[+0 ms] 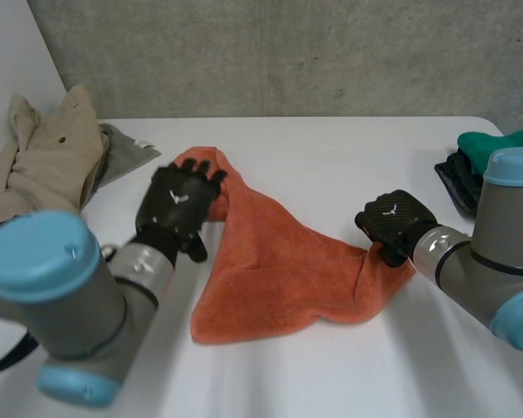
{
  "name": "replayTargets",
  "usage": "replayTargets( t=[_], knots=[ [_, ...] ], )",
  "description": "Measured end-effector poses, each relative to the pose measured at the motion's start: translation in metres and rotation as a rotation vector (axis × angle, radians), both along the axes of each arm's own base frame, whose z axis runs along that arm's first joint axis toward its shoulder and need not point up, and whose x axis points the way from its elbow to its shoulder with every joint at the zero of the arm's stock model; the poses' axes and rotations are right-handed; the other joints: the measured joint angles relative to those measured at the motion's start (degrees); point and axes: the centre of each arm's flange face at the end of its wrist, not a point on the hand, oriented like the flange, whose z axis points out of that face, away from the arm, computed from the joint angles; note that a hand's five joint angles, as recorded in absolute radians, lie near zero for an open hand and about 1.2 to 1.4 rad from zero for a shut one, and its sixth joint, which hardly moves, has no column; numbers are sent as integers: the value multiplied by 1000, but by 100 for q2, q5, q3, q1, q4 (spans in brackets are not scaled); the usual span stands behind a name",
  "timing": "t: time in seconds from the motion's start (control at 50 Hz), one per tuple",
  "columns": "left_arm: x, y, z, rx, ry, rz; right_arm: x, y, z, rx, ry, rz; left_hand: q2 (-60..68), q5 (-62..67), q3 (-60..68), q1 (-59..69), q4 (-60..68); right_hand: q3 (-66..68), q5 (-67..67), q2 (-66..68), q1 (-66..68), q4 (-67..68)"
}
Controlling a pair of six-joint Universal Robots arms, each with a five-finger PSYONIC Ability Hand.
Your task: Fold the laundry.
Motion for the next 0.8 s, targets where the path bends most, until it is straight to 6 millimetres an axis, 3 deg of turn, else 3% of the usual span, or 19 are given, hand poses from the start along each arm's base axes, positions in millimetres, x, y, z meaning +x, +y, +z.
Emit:
replayTargets(
  t=[0.12, 0.2, 0.26, 0.28, 0.44, 0.6, 0.8],
  knots=[
    [2, -45, 11, -60, -55, -15, 2, 9, 16, -11, -9, 38, 0, 0, 0, 0, 0, 0, 0, 0, 0, 0],
    [-3, -87, 17, -115, -100, -64, 8, 24, 37, -37, -39, 106, 0, 0, 0, 0, 0, 0, 0, 0, 0, 0],
    [-5, -101, 17, -133, -120, -77, 10, 30, 44, -44, -52, 132, 0, 0, 0, 0, 0, 0, -5, 0, 0, 0],
    [-8, -116, 16, -149, -149, -87, 11, 33, 48, -49, -60, 147, 0, 0, 0, 0, 0, 0, 0, 0, 0, 1],
    [-20, -160, -6, -163, -270, -108, 21, 71, 89, -66, -163, 285, 0, 0, 0, 0, 0, 0, -5, 0, 0, 2],
    [-42, -174, -38, -186, -349, -176, 23, 103, 130, -106, -279, 360, 0, 0, 0, 0, 0, 0, 0, 0, 0, 3],
    [-80, -159, -54, -241, -340, -307, 22, 119, 156, -124, -374, 395, 75, 40, 54, 88, 0, 0, 0, 0, 0, 5]
  ],
)
